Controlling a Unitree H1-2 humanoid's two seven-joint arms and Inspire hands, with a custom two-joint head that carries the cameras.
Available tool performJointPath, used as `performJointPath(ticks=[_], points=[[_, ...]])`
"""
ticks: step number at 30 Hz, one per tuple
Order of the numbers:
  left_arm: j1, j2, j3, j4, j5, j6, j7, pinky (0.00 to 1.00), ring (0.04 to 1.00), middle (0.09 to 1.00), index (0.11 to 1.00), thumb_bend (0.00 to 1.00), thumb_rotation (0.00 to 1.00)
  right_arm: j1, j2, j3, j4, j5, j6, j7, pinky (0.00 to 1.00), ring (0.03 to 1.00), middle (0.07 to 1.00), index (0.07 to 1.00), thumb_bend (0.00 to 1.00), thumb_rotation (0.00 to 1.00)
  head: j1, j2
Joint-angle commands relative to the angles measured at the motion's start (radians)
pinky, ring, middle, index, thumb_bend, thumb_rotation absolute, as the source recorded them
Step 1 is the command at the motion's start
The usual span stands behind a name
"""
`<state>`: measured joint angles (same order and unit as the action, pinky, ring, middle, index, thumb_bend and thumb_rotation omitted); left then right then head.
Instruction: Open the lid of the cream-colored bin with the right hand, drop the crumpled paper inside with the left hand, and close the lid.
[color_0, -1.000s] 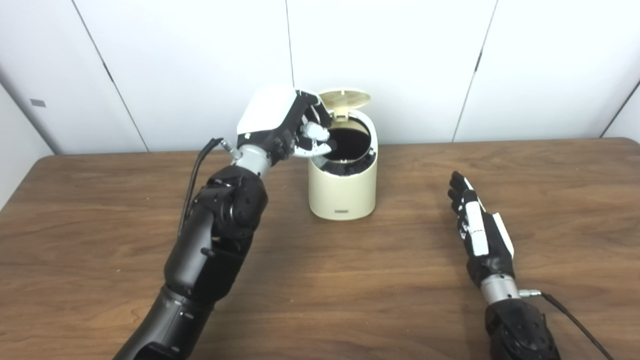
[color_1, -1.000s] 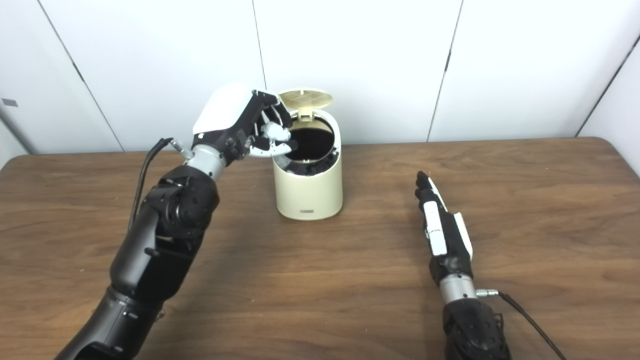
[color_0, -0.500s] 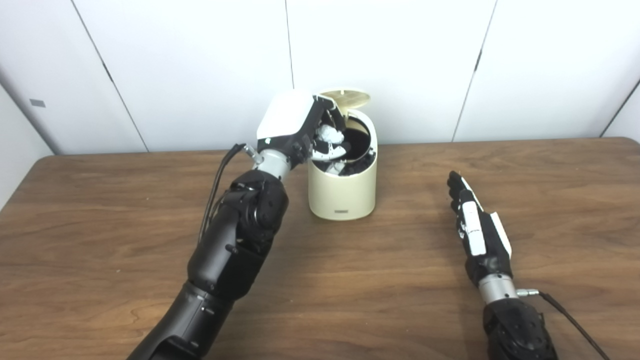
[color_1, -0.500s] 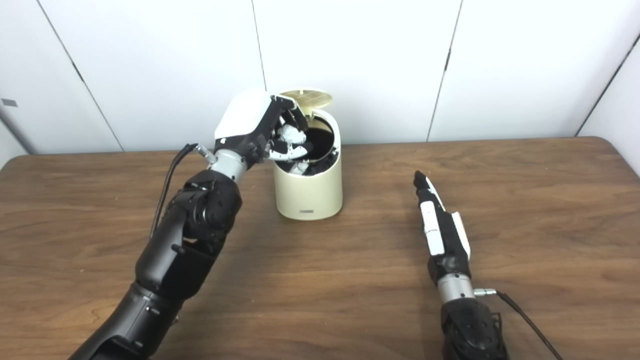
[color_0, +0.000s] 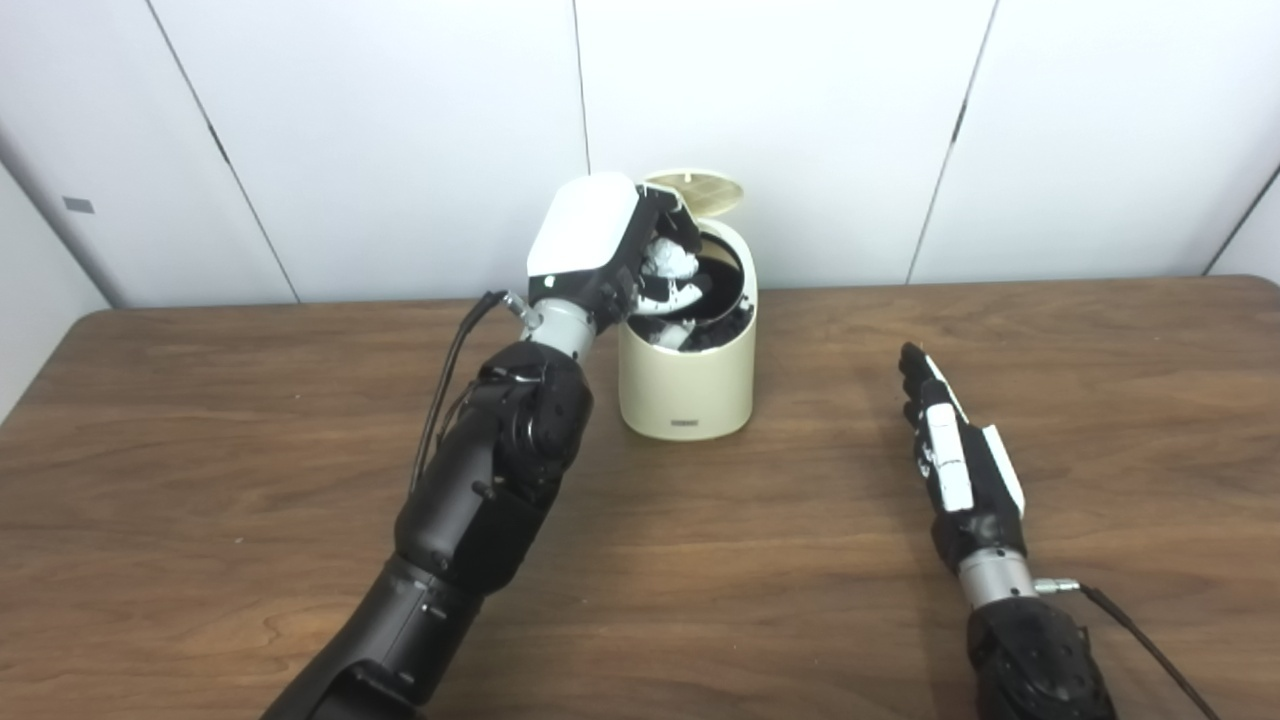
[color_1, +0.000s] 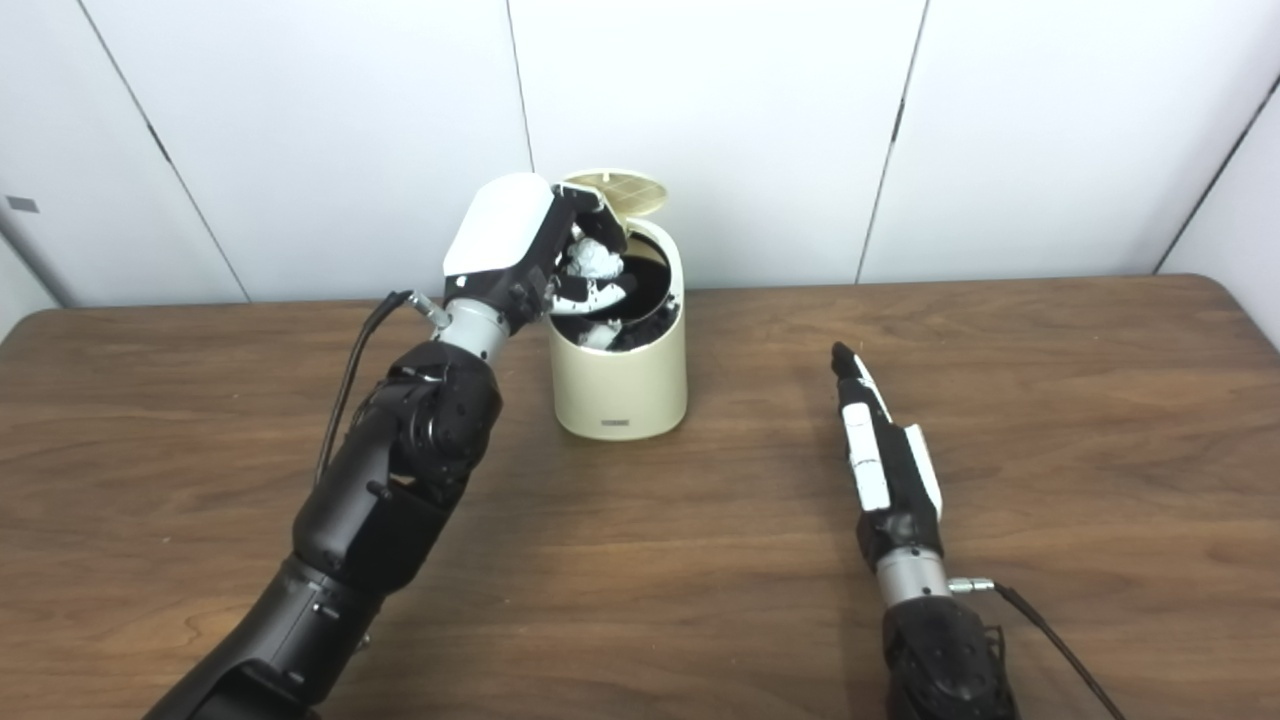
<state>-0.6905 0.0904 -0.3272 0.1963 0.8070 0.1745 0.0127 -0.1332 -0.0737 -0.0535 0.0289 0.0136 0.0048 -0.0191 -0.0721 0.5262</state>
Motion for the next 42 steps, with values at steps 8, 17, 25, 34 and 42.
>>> performJointPath(ticks=[8,17,25,34,42], points=[[-0.053,-0.011,-0.015,-0.001,0.004,-0.017,0.025,0.33,0.414,0.521,0.480,0.47,0.00,-0.011,0.003,0.006,-0.027,0.008,0.014,0.011,1.00,0.989,0.965,0.949,0.54,1.00,-0.002,0.004],[-0.049,0.005,-0.047,-0.046,0.057,0.050,-0.041,0.49,0.609,0.657,0.490,0.52,0.04,-0.006,-0.003,0.009,-0.037,-0.002,0.025,0.012,1.00,0.985,0.961,0.952,0.55,1.00,0.000,0.007],[-0.044,0.001,-0.044,-0.060,0.046,0.048,-0.048,0.47,0.589,0.676,0.625,0.93,0.00,-0.005,0.000,0.012,-0.050,-0.005,0.042,0.008,1.00,0.978,0.939,0.936,0.54,1.00,-0.003,0.009],[-0.041,-0.001,-0.037,-0.060,0.029,0.048,-0.062,0.53,0.633,0.681,0.643,0.96,0.00,-0.005,-0.001,0.015,-0.052,-0.012,0.036,0.007,1.00,0.949,0.909,0.894,0.50,1.00,-0.004,0.010],[-0.031,-0.005,-0.022,-0.052,0.002,0.015,-0.019,0.47,0.534,0.624,0.501,0.58,0.01,-0.005,-0.004,0.013,-0.052,-0.009,0.040,0.009,1.00,0.956,0.910,0.893,0.50,1.00,0.003,0.011]])
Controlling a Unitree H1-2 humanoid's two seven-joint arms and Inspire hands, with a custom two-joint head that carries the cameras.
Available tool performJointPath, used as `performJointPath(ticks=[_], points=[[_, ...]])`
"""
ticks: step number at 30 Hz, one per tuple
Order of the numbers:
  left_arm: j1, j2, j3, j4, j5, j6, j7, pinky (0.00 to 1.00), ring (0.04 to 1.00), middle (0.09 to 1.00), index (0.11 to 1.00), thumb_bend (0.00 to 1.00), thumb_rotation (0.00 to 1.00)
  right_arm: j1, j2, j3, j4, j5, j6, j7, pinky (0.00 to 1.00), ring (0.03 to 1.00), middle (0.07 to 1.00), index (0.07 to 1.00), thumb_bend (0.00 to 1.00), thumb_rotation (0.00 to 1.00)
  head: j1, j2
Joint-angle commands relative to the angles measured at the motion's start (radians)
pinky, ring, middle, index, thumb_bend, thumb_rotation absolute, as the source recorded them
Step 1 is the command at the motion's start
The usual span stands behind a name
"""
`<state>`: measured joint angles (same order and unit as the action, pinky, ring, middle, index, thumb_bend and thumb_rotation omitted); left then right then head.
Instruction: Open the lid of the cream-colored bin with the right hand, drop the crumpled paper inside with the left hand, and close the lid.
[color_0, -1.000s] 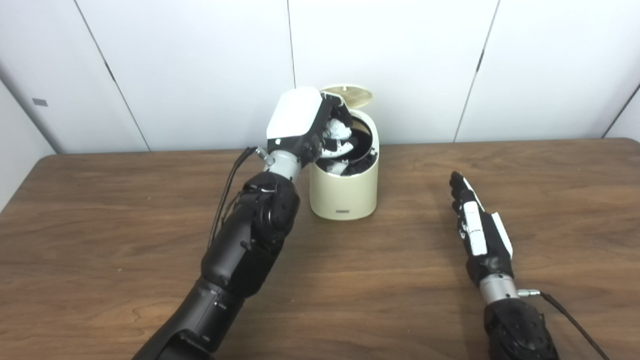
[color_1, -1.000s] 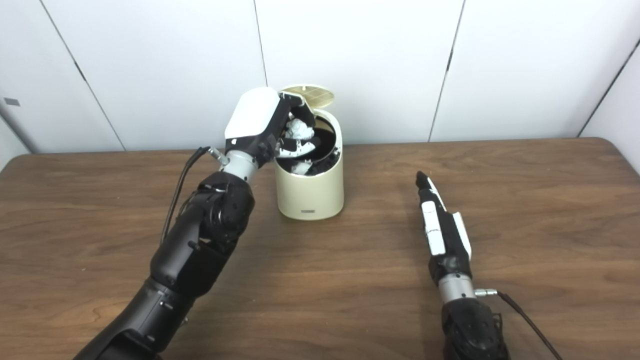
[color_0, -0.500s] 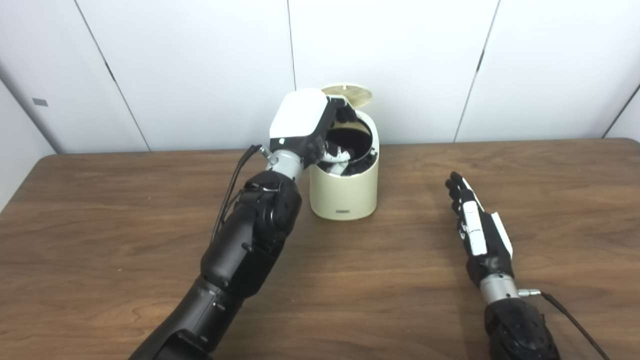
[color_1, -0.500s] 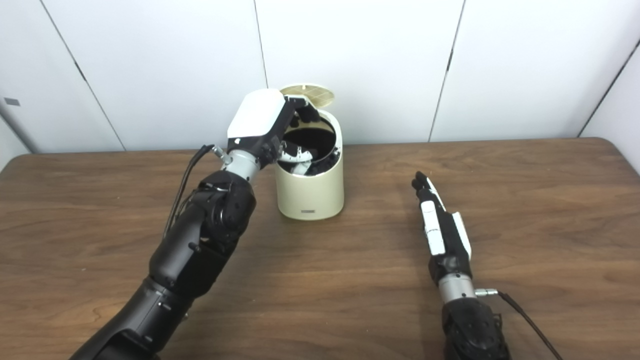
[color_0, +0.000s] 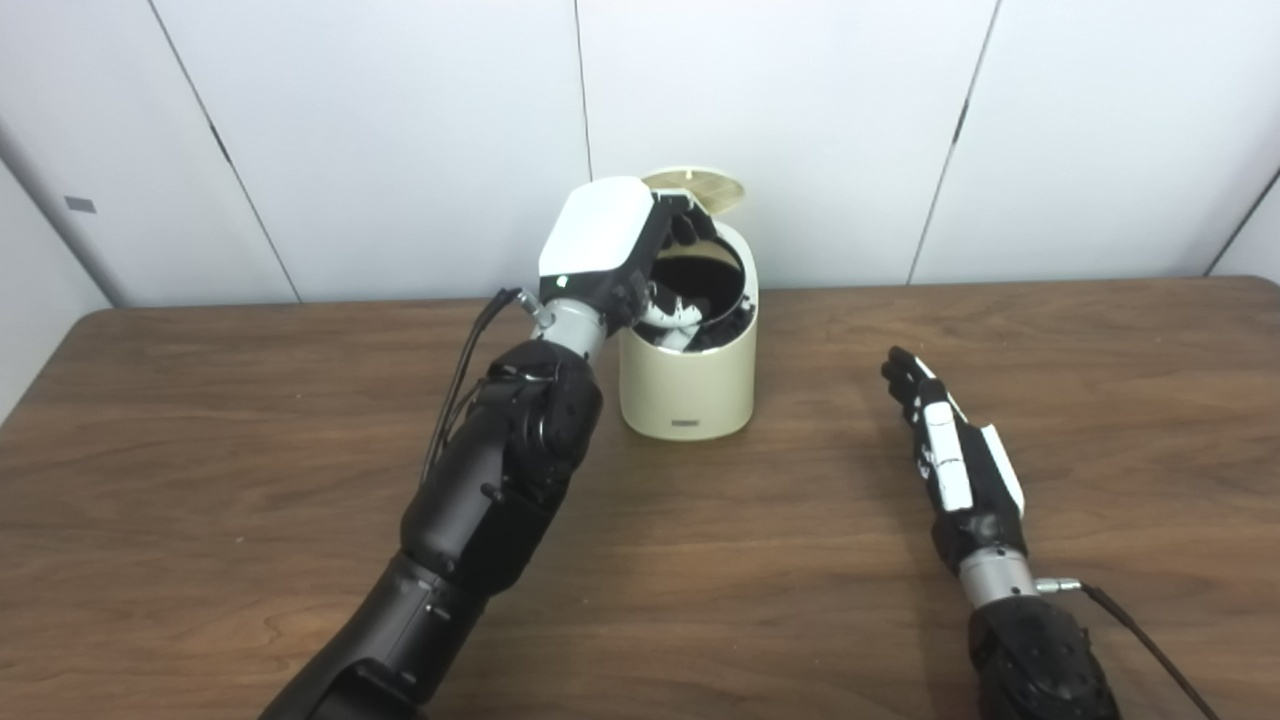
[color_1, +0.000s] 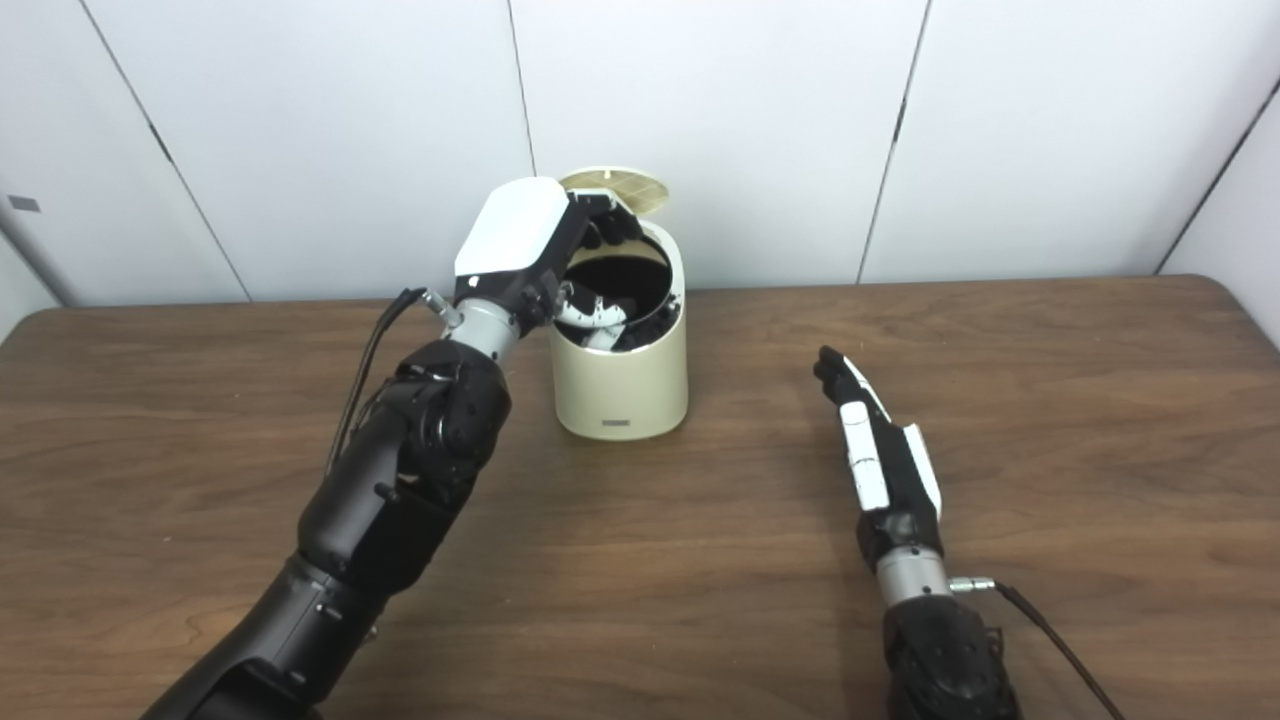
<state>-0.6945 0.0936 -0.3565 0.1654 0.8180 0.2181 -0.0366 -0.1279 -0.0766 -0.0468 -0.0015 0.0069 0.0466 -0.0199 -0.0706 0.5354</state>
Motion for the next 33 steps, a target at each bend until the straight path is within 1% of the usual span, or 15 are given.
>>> performJointPath(ticks=[1,2,4,11,14,16,18,20,21,23,25,26,28,30,33], points=[[-0.022,-0.011,0.013,-0.026,-0.017,-0.031,0.039,0.41,0.495,0.590,0.481,0.52,0.00,-0.011,-0.003,0.007,-0.021,-0.004,-0.003,0.011,1.00,0.956,0.910,0.894,0.50,1.00,0.001,0.002],[-0.017,-0.014,0.018,-0.031,-0.023,-0.030,0.046,0.37,0.462,0.564,0.475,0.50,0.00,-0.011,-0.005,0.008,-0.020,-0.007,-0.003,0.011,1.00,0.956,0.909,0.895,0.51,1.00,0.004,0.000],[-0.009,-0.016,0.024,-0.041,-0.027,-0.034,0.061,0.33,0.428,0.539,0.474,0.48,0.00,-0.011,-0.008,0.009,-0.017,-0.008,-0.006,0.012,1.00,0.955,0.907,0.895,0.51,1.00,0.007,0.000],[0.025,-0.008,0.035,-0.106,-0.029,-0.051,0.094,0.31,0.434,0.526,0.500,0.47,0.00,-0.011,-0.013,0.010,-0.015,-0.012,-0.002,0.009,1.00,0.957,0.903,0.898,0.52,1.00,0.011,-0.001],[0.041,0.001,0.040,-0.139,-0.017,-0.053,0.093,0.29,0.415,0.487,0.514,0.47,0.00,-0.011,-0.014,0.008,-0.015,-0.013,-0.002,0.010,1.00,0.952,0.902,0.899,0.51,1.00,0.014,-0.003],[0.051,0.005,0.043,-0.161,-0.010,-0.044,0.087,0.29,0.397,0.469,0.508,0.47,0.00,-0.011,-0.015,0.006,-0.011,-0.010,-0.007,0.013,1.00,0.951,0.905,0.900,0.51,1.00,0.014,-0.003],[0.062,0.011,0.049,-0.190,-0.009,-0.035,0.074,0.37,0.402,0.461,0.512,0.47,0.00,-0.012,-0.017,0.005,-0.008,-0.007,-0.010,0.016,1.00,0.951,0.906,0.900,0.51,1.00,0.019,-0.004],[0.073,0.017,0.055,-0.214,-0.013,-0.036,0.068,0.39,0.397,0.457,0.523,0.47,0.00,-0.013,-0.018,0.004,-0.006,-0.007,-0.013,0.016,1.00,0.950,0.907,0.900,0.51,1.00,0.019,-0.004],[0.079,0.022,0.059,-0.226,-0.017,-0.039,0.066,0.38,0.388,0.454,0.527,0.47,0.00,-0.013,-0.017,0.002,-0.005,-0.004,-0.014,0.016,1.00,0.951,0.907,0.900,0.51,1.00,0.019,-0.004],[0.093,0.032,0.069,-0.248,-0.026,-0.041,0.059,0.31,0.375,0.452,0.531,0.47,0.00,-0.015,-0.012,-0.003,-0.006,0.010,-0.014,0.017,1.00,0.947,0.903,0.897,0.50,1.00,0.022,-0.003],[0.111,0.036,0.086,-0.264,-0.053,-0.058,0.067,0.28,0.381,0.469,0.524,0.47,0.00,-0.017,-0.010,-0.005,-0.004,0.017,-0.014,0.018,1.00,0.949,0.904,0.898,0.50,1.00,0.022,-0.003],[0.121,0.037,0.095,-0.270,-0.064,-0.065,0.072,0.27,0.390,0.497,0.518,0.47,0.00,-0.018,-0.012,-0.004,-0.001,0.018,-0.015,0.019,1.00,0.950,0.905,0.900,0.50,1.00,0.024,-0.004],[0.138,0.042,0.112,-0.284,-0.075,-0.069,0.074,0.27,0.404,0.542,0.498,0.46,0.00,-0.019,-0.014,-0.004,0.001,0.019,-0.016,0.021,1.00,0.950,0.905,0.901,0.50,1.00,0.026,-0.003],[0.156,0.048,0.130,-0.305,-0.086,-0.054,0.065,0.33,0.409,0.528,0.476,0.47,0.00,-0.019,-0.015,-0.005,0.002,0.022,-0.017,0.023,1.00,0.950,0.906,0.900,0.50,1.00,0.026,-0.003],[0.183,0.053,0.161,-0.336,-0.107,-0.029,0.051,0.37,0.420,0.521,0.481,0.48,0.00,-0.020,-0.014,-0.006,0.001,0.023,-0.017,0.021,1.00,0.948,0.907,0.901,0.50,1.00,0.028,-0.002]])
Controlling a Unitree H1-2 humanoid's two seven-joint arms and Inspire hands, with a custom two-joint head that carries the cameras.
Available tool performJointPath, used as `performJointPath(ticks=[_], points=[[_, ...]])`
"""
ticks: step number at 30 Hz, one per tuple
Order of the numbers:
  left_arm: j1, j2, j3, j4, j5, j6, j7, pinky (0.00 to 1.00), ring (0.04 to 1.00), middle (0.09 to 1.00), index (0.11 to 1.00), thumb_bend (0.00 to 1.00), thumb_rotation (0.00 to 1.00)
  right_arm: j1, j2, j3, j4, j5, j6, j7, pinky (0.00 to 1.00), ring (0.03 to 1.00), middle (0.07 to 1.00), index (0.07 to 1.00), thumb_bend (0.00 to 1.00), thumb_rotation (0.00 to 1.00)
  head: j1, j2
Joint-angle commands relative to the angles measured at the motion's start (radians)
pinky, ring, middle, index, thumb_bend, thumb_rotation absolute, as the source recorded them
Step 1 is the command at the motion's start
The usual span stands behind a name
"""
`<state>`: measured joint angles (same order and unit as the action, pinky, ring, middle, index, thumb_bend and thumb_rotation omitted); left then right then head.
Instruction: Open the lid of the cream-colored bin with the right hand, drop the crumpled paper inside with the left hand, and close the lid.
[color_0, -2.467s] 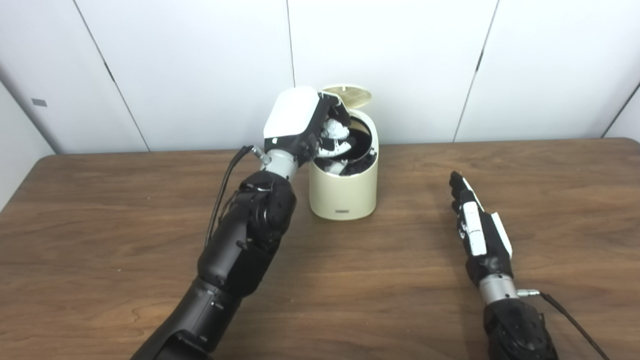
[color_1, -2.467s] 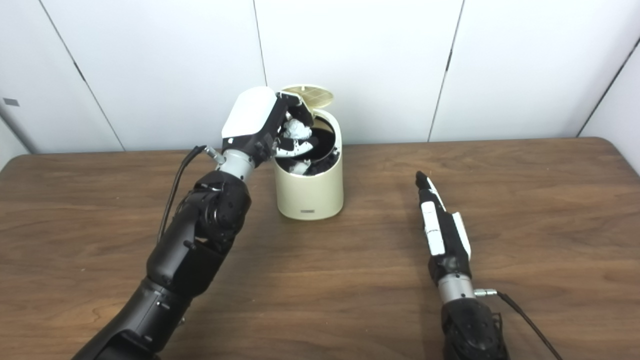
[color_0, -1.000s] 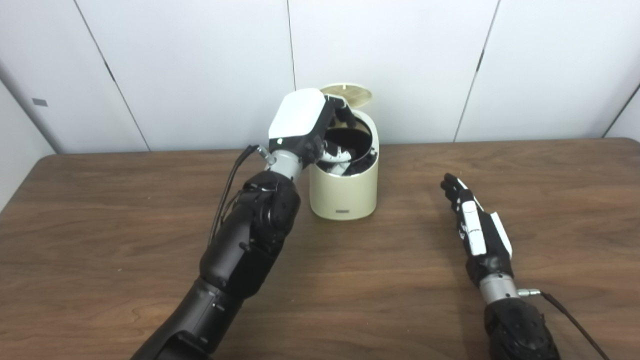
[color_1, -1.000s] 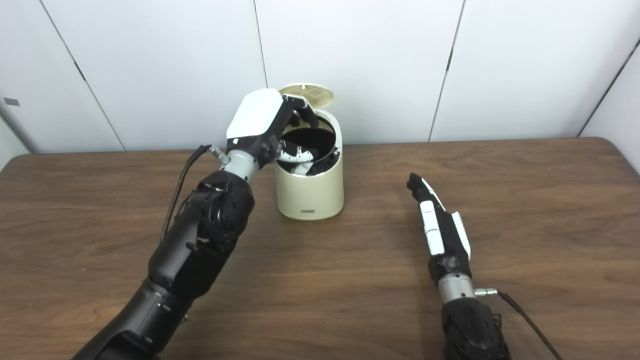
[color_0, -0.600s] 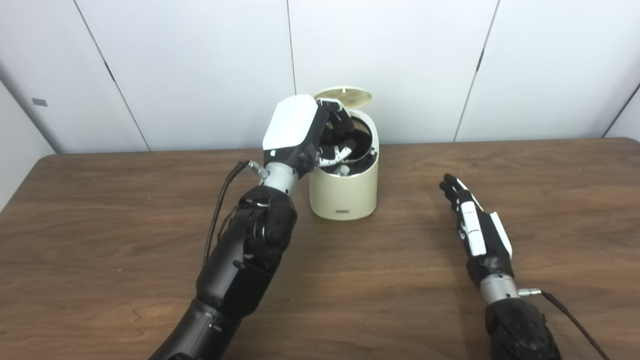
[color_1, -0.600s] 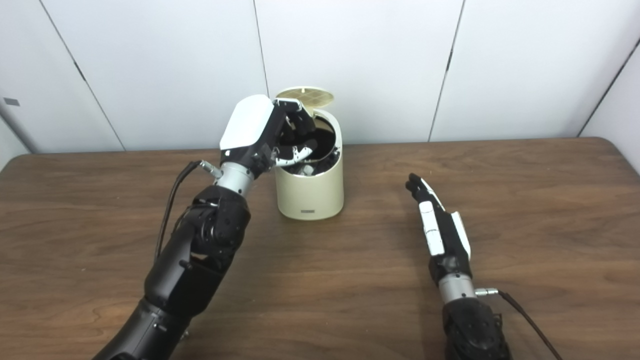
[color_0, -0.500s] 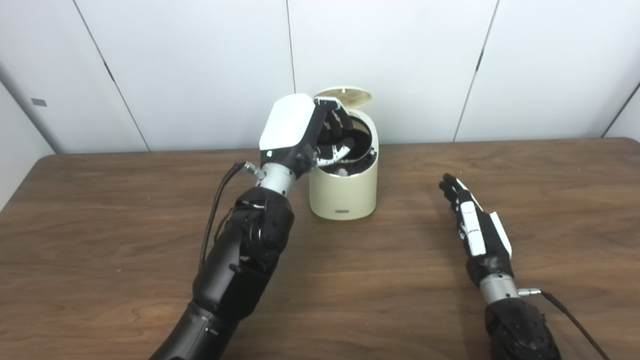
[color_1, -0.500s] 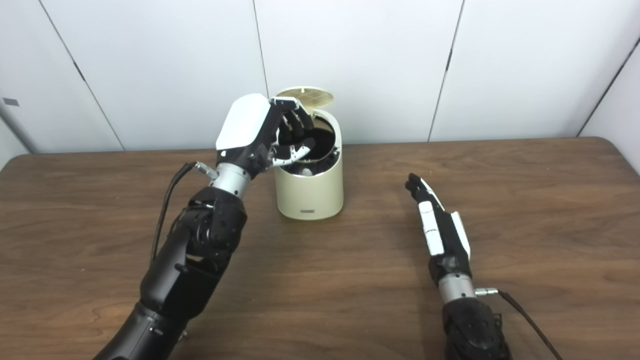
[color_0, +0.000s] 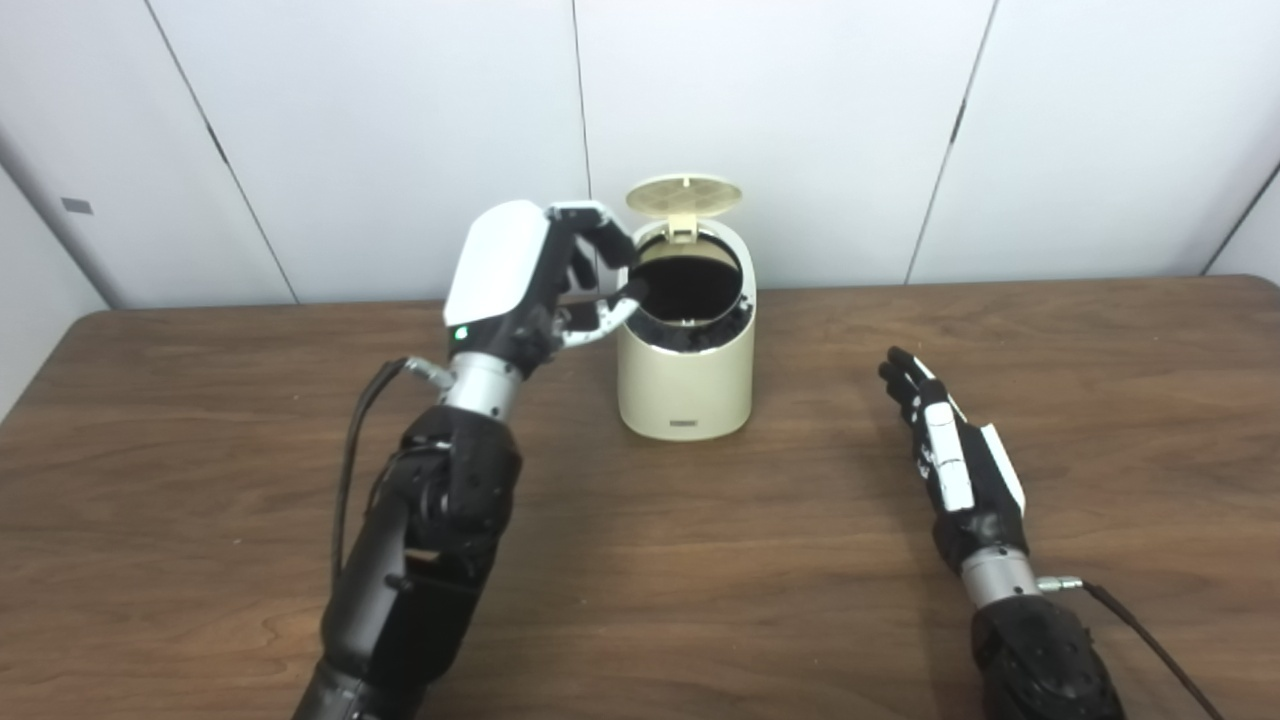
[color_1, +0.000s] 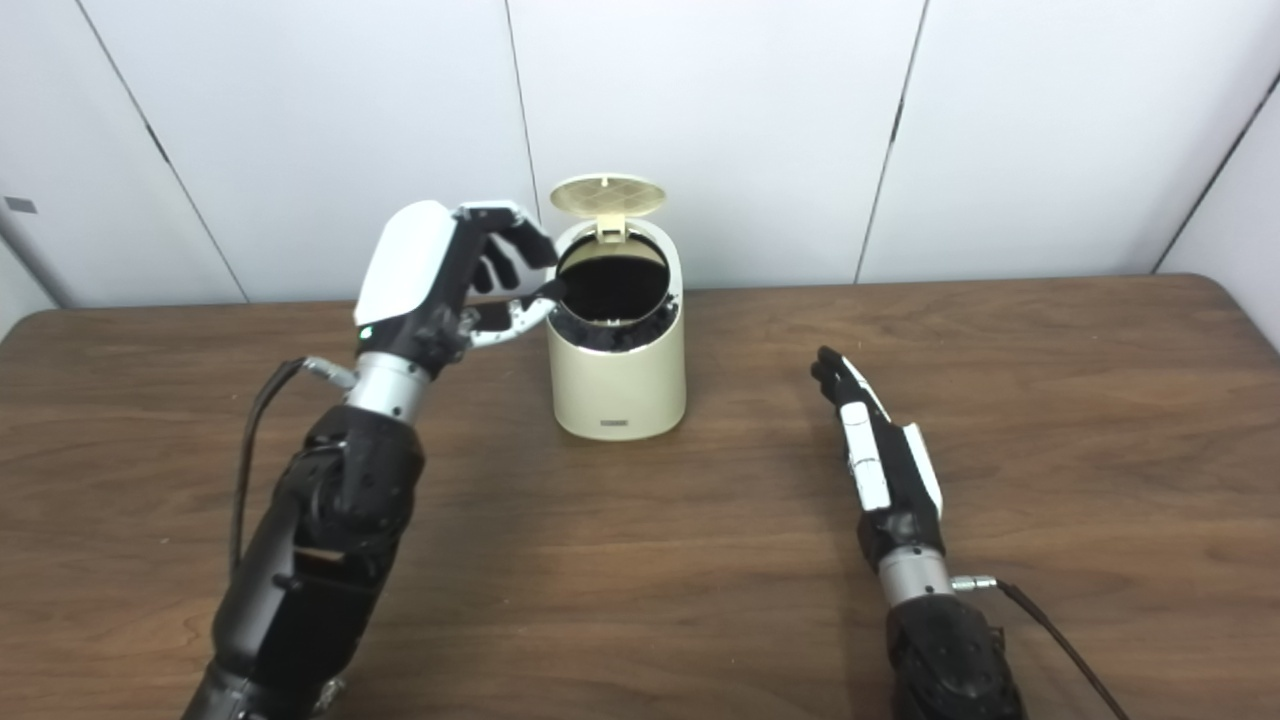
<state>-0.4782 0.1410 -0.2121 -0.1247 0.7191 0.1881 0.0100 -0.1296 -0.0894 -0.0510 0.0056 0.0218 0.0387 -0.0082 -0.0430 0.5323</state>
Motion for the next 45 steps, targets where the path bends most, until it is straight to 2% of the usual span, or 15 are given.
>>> performJointPath(ticks=[1,5,11,13,16,17,19,20,21,22,24,26,29,33,45], points=[[-0.022,0.004,0.033,-0.054,-0.024,0.008,0.004,0.38,0.423,0.518,0.481,0.48,0.00,-0.018,0.000,-0.002,-0.008,0.008,-0.008,0.009,1.00,0.947,0.906,0.900,0.51,1.00,0.000,0.001],[0.028,-0.009,0.106,-0.072,-0.099,0.022,0.014,0.33,0.406,0.484,0.486,0.47,0.00,-0.019,-0.002,-0.002,-0.013,0.009,-0.006,0.010,0.99,0.939,0.907,0.904,0.50,1.00,0.001,0.006],[0.108,-0.055,0.215,-0.049,-0.229,-0.039,0.110,0.29,0.414,0.482,0.490,0.47,0.00,-0.021,-0.002,-0.009,-0.011,0.018,-0.012,0.009,0.98,0.939,0.908,0.901,0.53,1.00,0.005,0.020],[0.129,-0.067,0.248,-0.026,-0.293,-0.083,0.128,0.31,0.431,0.493,0.478,0.47,0.00,-0.023,-0.003,-0.012,-0.010,0.024,-0.013,0.011,0.98,0.943,0.916,0.905,0.54,1.00,0.006,0.025],[0.152,-0.069,0.270,-0.007,-0.343,-0.099,0.128,0.34,0.437,0.489,0.486,0.48,0.00,-0.024,-0.004,-0.016,-0.003,0.031,-0.019,0.013,0.99,0.950,0.926,0.909,0.56,1.00,0.006,0.025],[0.163,-0.068,0.276,0.000,-0.363,-0.104,0.125,0.43,0.447,0.491,0.499,0.49,0.00,-0.024,-0.005,-0.017,-0.003,0.033,-0.022,0.013,0.99,0.954,0.931,0.912,0.57,1.00,0.006,0.025],[0.181,-0.060,0.283,0.016,-0.416,-0.123,0.105,0.47,0.520,0.481,0.515,0.51,0.00,-0.026,-0.008,-0.019,-0.001,0.034,-0.029,0.013,0.99,0.959,0.937,0.915,0.58,1.00,0.008,0.030],[0.187,-0.056,0.285,0.023,-0.442,-0.134,0.093,0.52,0.578,0.590,0.505,0.50,0.05,-0.026,-0.009,-0.019,0.000,0.034,-0.033,0.012,0.99,0.959,0.941,0.916,0.58,1.00,0.008,0.031],[0.195,-0.055,0.292,0.027,-0.490,-0.128,0.069,0.54,0.598,0.627,0.502,0.50,0.06,-0.026,-0.011,-0.019,0.000,0.031,-0.035,0.012,0.98,0.959,0.943,0.917,0.58,1.00,0.008,0.031],[0.203,-0.052,0.296,0.029,-0.530,-0.123,0.048,0.61,0.656,0.693,0.632,0.51,0.24,-0.026,-0.013,-0.019,-0.002,0.028,-0.037,0.012,0.98,0.958,0.943,0.917,0.57,1.00,0.009,0.032],[0.223,-0.043,0.301,0.028,-0.614,-0.102,-0.007,0.74,0.778,0.821,0.805,0.50,0.52,-0.025,-0.014,-0.021,-0.006,0.035,-0.038,0.016,0.98,0.958,0.945,0.920,0.56,1.00,0.011,0.031],[0.243,-0.032,0.304,0.033,-0.689,-0.087,-0.060,0.89,0.902,0.929,0.925,0.50,0.72,-0.025,-0.015,-0.023,-0.008,0.041,-0.037,0.019,0.99,0.959,0.946,0.921,0.56,1.00,0.010,0.035],[0.267,-0.021,0.309,0.049,-0.759,-0.094,-0.101,0.99,0.987,0.993,0.992,0.54,0.88,-0.024,-0.016,-0.025,-0.010,0.042,-0.038,0.020,0.98,0.956,0.945,0.920,0.57,1.00,0.010,0.038],[0.298,-0.012,0.303,0.053,-0.773,-0.120,-0.114,1.00,1.000,1.000,1.000,0.55,0.99,-0.022,-0.016,-0.027,-0.021,0.042,-0.032,0.019,0.98,0.951,0.942,0.915,0.58,1.00,0.009,0.042],[0.358,-0.028,0.333,0.110,-0.813,-0.231,-0.101,1.00,1.000,1.000,1.000,0.58,1.00,-0.027,-0.029,-0.044,-0.026,0.066,-0.033,0.025,0.99,0.963,0.940,0.901,0.60,1.00,0.008,0.052]])
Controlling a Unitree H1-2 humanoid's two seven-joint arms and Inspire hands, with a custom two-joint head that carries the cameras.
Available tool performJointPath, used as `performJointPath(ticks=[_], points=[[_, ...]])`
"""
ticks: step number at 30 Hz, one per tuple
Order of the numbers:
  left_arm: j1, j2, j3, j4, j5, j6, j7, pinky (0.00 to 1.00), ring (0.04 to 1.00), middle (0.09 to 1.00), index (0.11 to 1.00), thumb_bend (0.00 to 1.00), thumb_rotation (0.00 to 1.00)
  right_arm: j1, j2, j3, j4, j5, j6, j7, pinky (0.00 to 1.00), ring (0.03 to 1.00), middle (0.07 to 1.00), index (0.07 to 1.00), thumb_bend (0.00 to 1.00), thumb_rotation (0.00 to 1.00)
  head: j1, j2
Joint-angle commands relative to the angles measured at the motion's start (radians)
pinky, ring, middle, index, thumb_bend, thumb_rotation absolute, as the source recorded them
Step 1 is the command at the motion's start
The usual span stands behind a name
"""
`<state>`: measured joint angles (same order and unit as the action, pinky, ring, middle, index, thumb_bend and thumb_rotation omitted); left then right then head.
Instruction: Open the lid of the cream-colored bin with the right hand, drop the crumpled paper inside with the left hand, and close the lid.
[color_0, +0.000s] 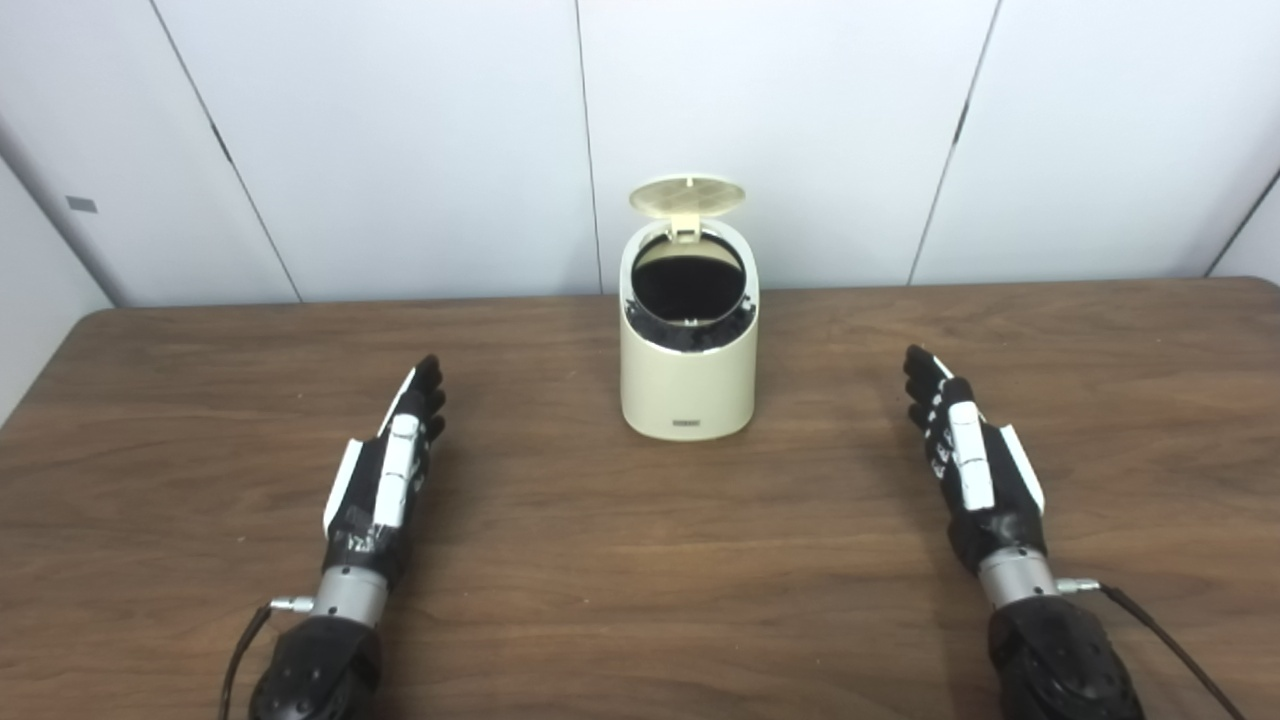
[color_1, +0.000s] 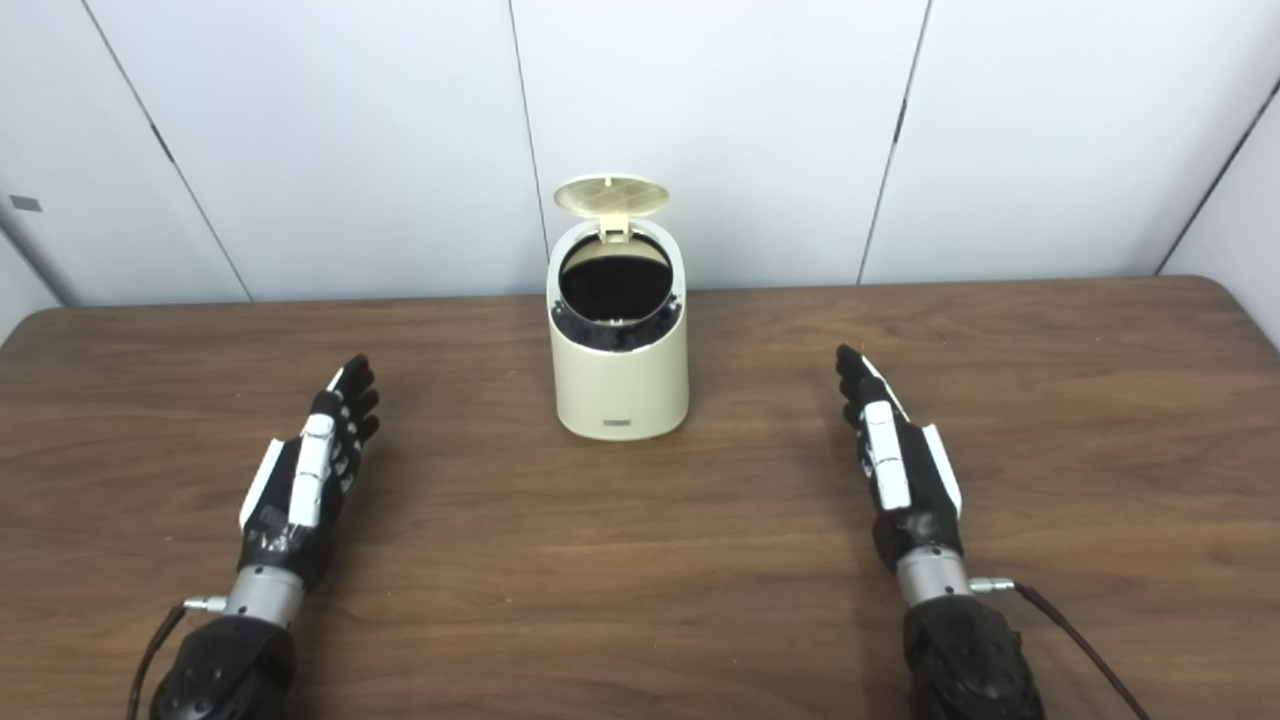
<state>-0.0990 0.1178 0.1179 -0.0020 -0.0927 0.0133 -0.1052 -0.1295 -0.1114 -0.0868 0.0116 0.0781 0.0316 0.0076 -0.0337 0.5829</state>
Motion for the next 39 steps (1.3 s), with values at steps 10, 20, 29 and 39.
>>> performJointPath(ticks=[10,20,29,39], points=[[0.016,-0.034,0.001,0.019,-0.009,-0.092,0.036,1.00,1.000,1.000,1.000,0.54,1.00,-0.081,-0.072,-0.002,-0.055,-0.007,-0.005,0.043,1.00,0.989,0.966,0.929,0.61,1.00,-0.016,-0.004],[0.032,-0.050,-0.010,0.052,0.016,-0.110,0.052,1.00,1.000,1.000,1.000,0.53,1.00,-0.202,-0.141,0.030,-0.083,-0.083,0.062,0.060,1.00,0.983,0.957,0.925,0.67,1.00,-0.022,-0.011],[0.035,-0.059,-0.019,0.090,0.001,-0.141,0.044,1.00,1.000,1.000,1.000,0.52,1.00,-0.328,-0.177,0.127,-0.129,-0.318,0.094,0.063,0.87,0.912,0.920,0.889,0.56,1.00,-0.025,-0.015],[0.037,-0.065,-0.023,0.092,-0.014,-0.116,0.037,1.00,1.000,1.000,1.000,0.51,1.00,-0.462,-0.193,0.209,-0.112,-0.457,0.140,0.103,0.86,0.918,0.918,0.891,0.56,1.00,-0.018,-0.021]])
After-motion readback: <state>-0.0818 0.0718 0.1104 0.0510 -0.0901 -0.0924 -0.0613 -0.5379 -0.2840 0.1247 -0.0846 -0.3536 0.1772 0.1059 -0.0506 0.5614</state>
